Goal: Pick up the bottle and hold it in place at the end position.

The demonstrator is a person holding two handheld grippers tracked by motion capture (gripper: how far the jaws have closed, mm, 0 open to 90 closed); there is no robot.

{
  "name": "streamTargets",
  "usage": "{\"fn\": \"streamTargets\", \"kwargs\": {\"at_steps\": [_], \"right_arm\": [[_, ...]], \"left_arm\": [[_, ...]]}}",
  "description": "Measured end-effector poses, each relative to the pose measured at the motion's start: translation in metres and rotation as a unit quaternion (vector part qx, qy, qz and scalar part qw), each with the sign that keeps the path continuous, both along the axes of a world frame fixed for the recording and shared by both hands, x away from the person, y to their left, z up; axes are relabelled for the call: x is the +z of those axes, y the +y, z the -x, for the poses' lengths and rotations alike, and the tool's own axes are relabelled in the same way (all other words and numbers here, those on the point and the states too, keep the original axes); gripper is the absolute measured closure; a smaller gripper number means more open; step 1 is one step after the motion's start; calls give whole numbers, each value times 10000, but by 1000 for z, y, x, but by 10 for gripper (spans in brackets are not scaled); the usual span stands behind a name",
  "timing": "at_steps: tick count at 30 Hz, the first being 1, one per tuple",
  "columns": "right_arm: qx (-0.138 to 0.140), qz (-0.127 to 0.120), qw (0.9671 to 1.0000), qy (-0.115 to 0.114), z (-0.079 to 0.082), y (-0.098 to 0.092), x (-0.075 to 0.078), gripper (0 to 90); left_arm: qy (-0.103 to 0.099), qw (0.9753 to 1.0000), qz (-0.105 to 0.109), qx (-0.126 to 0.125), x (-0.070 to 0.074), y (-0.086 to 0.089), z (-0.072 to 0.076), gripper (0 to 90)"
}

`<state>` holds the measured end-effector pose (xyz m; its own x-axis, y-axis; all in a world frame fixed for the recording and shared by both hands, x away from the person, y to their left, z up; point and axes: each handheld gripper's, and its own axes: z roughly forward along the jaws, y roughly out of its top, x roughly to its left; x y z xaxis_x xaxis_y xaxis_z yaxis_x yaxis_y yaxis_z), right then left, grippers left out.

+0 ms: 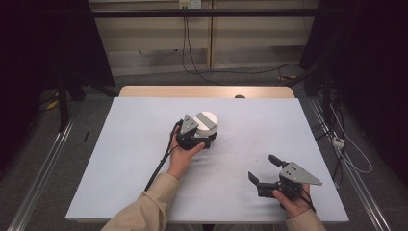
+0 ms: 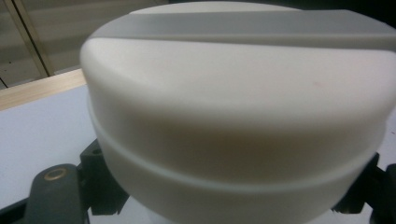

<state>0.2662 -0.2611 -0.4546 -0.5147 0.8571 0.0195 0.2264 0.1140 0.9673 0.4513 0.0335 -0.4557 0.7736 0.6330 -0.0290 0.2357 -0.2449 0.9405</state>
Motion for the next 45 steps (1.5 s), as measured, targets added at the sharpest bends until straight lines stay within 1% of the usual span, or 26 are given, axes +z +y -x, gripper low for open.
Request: {"fn": "streamTargets", "kwargs": {"at_steps": [4, 6, 10, 13, 15, 18, 20, 22, 23, 24, 25, 26, 29, 36, 37, 43, 45], "right_arm": [[11, 10, 10000, -7, -1, 0, 0, 44], [6, 9, 10000, 3, -1, 1, 0, 43], [11, 22, 10000, 9, -3, 2, 0, 43], [23, 34, 10000, 17, -7, 5, 0, 42], [18, 58, 10000, 25, -11, 7, 0, 42], [75, 71, 9999, 29, -18, 13, 1, 43], [95, 35, 9999, 31, -23, 17, 3, 42], [123, -16, 9999, -9, -27, 21, 6, 43], [122, -80, 9999, -46, -31, 24, 10, 44], [122, -80, 9999, -46, -31, 24, 10, 44], [109, -91, 9999, -51, -36, 28, 12, 47], [109, -91, 9999, -51, -36, 28, 12, 47], [109, -175, 9998, 11, -43, 32, 13, 48], [90, -175, 9998, 55, -54, 40, 16, 62], [92, -166, 9998, 47, -56, 41, 17, 63], [116, -179, 9998, 49, -64, 51, 23, 67], [142, -173, 9997, 55, -66, 53, 25, 72]], "left_arm": [[-1, 10000, 2, 10, 0, -1, 0, 185], [-34, 10000, 18, -1, -1, -2, 0, 185], [-125, 9999, -33, -10, -2, -3, 1, 185], [-81, 10000, -4, -15, -2, -2, 0, 185], [-73, 10000, 12, -19, -2, -1, 1, 185], [-95, 10000, -24, 7, -2, -2, 1, 185], [-107, 9999, -18, 8, -2, -2, 1, 185], [-111, 9999, 22, 27, -3, -2, 1, 185], [-114, 9999, 14, 19, -3, -2, 1, 185], [-122, 9999, 18, 17, -3, -2, 1, 185], [-119, 9999, 35, 25, -3, -2, 1, 185], [-119, 9999, 37, 14, -3, -2, 1, 185], [-130, 9999, 40, -6, -4, -2, 0, 185], [-111, 9999, 70, -10, -4, -2, 0, 185], [-131, 9999, 44, -19, -4, -2, 0, 185], [-138, 9999, 42, 10, -4, -3, 1, 185], [-153, 9999, 3, -10, -4, -2, 1, 185]]}}
